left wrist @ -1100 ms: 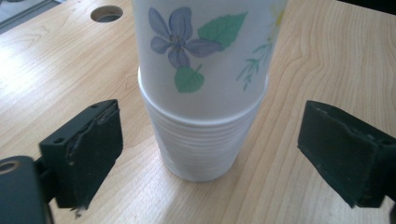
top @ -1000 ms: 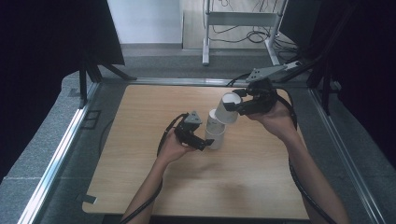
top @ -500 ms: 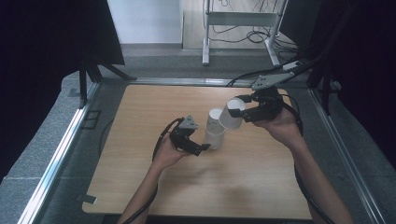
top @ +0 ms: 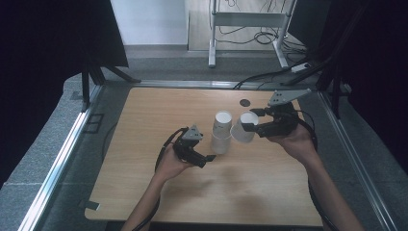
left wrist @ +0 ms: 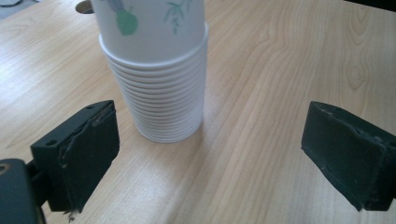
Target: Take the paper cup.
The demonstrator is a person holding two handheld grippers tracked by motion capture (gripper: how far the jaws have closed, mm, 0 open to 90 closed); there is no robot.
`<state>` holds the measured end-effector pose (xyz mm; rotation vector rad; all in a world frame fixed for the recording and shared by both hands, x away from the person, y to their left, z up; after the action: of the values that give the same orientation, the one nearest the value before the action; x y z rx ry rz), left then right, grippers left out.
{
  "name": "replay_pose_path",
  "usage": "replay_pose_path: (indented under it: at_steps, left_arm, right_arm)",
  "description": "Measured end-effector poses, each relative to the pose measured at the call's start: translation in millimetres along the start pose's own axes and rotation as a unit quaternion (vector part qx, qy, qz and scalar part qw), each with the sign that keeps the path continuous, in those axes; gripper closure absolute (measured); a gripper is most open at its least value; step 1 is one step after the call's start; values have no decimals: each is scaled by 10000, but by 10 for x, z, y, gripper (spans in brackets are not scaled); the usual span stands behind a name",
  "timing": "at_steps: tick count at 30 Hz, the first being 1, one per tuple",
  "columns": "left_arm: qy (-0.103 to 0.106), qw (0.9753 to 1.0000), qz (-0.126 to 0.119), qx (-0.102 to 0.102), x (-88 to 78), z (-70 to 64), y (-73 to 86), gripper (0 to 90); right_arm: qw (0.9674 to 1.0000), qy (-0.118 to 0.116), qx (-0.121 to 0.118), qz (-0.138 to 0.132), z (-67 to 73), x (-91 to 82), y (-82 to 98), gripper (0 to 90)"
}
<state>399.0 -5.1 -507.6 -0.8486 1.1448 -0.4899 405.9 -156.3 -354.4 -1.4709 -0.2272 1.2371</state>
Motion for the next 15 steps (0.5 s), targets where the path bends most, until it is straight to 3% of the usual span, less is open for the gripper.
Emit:
replay_pose_path:
  at_steps: [15]
  left_arm:
    - [120, 9998, -115, 83, -28, -222, -4, 44]
  right_arm:
    - [9999, -72, -123, -48, 117, 53, 371, 370]
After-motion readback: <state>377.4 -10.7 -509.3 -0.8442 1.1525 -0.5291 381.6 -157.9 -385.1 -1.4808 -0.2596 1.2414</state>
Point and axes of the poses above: each handheld gripper's, and its own axes: x roughly forward along the jaws, y roughly out of its underside, z roughly to its left, the point moved 10 cm from there along x, roughly forward along the jaws, and after that the axes turned 14 degrees about x, right-handed, at the moved point
